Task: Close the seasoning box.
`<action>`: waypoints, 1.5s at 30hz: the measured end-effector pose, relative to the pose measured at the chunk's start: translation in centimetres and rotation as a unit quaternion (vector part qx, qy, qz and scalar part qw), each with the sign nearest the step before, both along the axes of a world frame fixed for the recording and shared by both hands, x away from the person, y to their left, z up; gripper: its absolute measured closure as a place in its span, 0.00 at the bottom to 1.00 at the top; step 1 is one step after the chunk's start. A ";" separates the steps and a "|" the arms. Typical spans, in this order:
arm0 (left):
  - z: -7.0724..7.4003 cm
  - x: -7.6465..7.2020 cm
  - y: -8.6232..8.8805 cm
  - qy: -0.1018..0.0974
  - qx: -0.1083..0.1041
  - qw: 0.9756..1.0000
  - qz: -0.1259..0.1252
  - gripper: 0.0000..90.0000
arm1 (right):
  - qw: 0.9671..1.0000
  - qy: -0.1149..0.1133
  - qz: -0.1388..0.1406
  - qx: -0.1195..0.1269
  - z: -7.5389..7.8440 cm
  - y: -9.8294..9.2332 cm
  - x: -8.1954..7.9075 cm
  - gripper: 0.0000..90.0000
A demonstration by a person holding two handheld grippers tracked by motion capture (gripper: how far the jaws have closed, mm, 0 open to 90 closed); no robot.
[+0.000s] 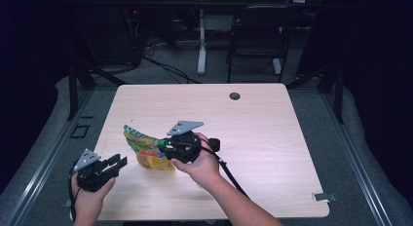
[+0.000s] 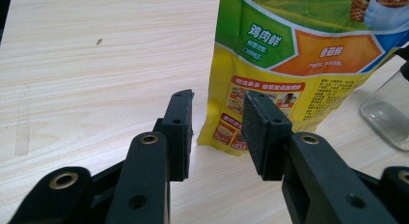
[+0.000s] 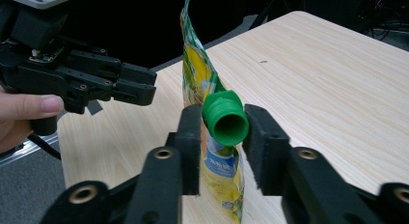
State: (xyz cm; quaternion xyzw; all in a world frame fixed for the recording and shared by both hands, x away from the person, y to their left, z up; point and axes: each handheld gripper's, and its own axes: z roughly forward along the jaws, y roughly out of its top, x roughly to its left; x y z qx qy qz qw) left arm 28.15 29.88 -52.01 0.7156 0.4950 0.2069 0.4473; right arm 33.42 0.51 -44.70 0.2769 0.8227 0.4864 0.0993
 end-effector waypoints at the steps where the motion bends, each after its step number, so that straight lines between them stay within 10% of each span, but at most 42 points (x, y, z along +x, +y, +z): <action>1: 0.0 0.0 0.0 0.000 0.000 1.000 0.000 0.72 | 1.000 0.000 0.000 -0.001 0.0 0.0 0.0 0.79; 45: -0.5 0.1 -0.5 0.008 0.008 1.000 -0.007 0.73 | 0.998 -0.002 0.050 -0.039 0.9 -6.6 -2.7 0.80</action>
